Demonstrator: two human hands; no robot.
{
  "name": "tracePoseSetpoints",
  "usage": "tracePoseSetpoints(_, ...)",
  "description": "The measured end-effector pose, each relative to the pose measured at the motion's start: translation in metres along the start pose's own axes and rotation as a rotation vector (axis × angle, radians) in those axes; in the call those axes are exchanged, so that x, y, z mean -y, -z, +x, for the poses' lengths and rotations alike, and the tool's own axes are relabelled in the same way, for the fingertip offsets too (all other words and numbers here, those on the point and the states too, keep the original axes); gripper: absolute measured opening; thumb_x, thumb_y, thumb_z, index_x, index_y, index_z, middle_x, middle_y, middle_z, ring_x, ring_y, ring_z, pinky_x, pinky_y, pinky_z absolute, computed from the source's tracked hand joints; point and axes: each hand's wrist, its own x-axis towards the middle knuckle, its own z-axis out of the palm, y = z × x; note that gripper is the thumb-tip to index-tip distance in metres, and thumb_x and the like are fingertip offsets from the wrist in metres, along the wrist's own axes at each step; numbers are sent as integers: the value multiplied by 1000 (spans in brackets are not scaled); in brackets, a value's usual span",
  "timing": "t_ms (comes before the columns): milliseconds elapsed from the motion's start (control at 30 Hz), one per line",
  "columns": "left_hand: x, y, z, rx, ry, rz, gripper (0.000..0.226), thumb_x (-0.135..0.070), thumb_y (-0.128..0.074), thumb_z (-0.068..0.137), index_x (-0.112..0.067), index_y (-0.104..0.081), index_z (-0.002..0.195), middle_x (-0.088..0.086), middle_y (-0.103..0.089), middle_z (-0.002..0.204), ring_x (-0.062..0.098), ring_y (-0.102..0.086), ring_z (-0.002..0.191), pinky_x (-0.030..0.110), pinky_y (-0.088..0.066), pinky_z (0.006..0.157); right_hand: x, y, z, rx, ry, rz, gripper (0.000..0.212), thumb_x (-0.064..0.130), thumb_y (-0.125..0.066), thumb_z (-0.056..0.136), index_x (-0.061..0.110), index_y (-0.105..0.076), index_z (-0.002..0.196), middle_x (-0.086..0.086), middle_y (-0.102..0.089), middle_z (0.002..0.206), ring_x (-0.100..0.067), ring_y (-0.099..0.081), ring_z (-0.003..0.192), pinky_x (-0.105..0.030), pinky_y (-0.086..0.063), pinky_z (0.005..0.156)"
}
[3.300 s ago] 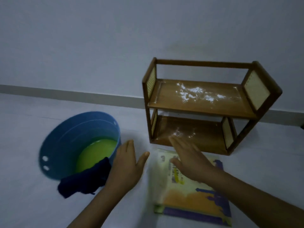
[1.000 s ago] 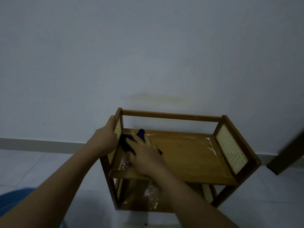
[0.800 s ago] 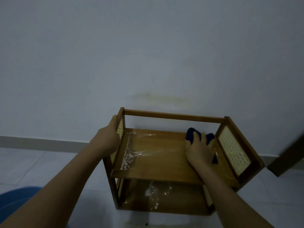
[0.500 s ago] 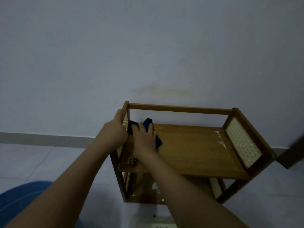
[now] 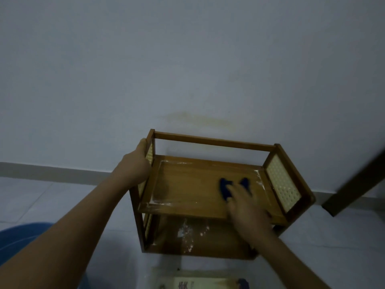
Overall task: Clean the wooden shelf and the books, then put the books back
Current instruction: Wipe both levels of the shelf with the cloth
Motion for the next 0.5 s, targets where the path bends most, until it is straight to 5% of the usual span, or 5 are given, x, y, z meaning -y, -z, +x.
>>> tracePoseSetpoints(100,-2,-2,-1,-21,-11,6,68,-8,-45,92,-25,-14,150,19,-55,126,35,-57,105,46,-51,87,-37,15,-2,-29,-239,-20,40,26,-32,101,12,-51,133,-9,-41,148,-32,-35,134,-47,-29,111)
tracePoseSetpoints(167,-3,-4,0,-39,-4,-4,67,-7,-46,92,-25,-17,149,18,-56,122,34,-58,102,47,-52,85,-6,6,6,52,-233,-146,35,20,-42,98,13,-53,130,-7,-34,151,-27,-26,140,-44,-21,115)
tracePoseSetpoints(367,-5,-6,0,-78,3,46,63,-7,-41,91,-25,-20,147,17,-59,103,31,-59,86,42,-53,72,145,-58,9,291,235,7,45,18,-56,88,23,-49,132,-4,-30,153,-41,-4,143,-56,-8,117)
tracePoseSetpoints(500,-2,-3,-1,-55,-3,22,60,-8,-42,91,-26,-22,145,16,-59,105,32,-59,89,47,-55,78,122,-37,5,310,305,7,59,10,-53,88,31,-39,141,1,-27,156,-37,-12,143,-51,-14,117)
